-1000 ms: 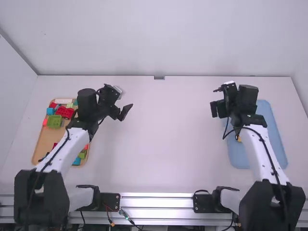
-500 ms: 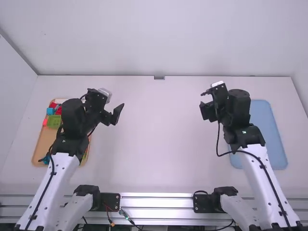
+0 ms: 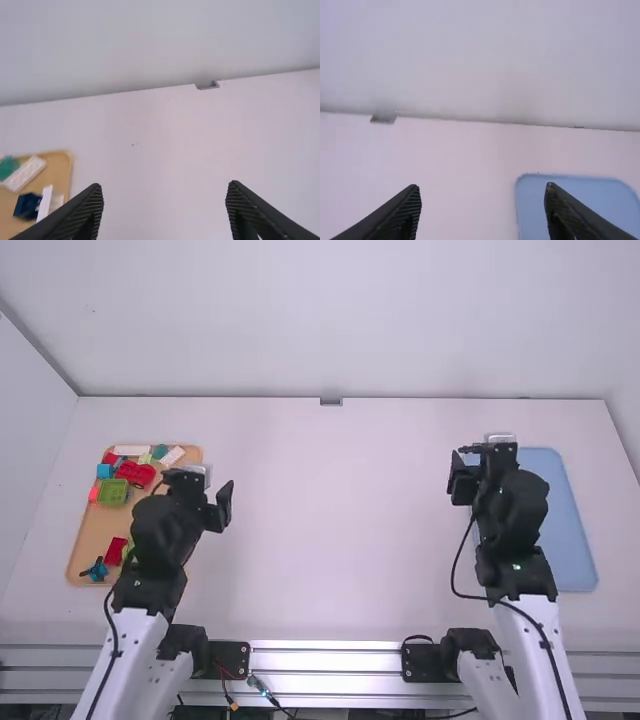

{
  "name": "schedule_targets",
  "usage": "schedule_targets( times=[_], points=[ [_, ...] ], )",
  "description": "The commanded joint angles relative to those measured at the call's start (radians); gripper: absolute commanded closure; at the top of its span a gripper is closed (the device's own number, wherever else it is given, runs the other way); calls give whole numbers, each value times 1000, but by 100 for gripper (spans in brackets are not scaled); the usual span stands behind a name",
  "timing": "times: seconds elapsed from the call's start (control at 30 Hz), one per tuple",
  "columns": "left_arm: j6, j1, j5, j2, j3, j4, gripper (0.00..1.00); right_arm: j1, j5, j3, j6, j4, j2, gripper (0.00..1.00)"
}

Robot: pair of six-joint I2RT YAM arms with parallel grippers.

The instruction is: Assemble lego blocks to make yellow taxi

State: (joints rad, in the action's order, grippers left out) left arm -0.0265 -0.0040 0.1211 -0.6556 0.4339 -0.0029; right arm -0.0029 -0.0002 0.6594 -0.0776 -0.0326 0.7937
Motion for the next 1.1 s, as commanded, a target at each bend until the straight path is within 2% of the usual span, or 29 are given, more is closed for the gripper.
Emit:
schedule_targets(
  times=[0.0,0.3,0.6,0.87,1.07],
  points=[
    [27,4,-106,61,-54,3,42,3,0,-59,78,33,-59,41],
    [27,4,-121,274,-267,3,64,3,0,-275,78,33,-276,63],
    [27,4,-121,436,-429,3,80,3,0,-453,78,33,-453,80],
    [27,4,-121,559,-434,3,92,3,0,-593,78,33,-593,94],
    [27,4,-121,624,-434,3,99,3,0,-659,78,33,-669,100]
  ],
)
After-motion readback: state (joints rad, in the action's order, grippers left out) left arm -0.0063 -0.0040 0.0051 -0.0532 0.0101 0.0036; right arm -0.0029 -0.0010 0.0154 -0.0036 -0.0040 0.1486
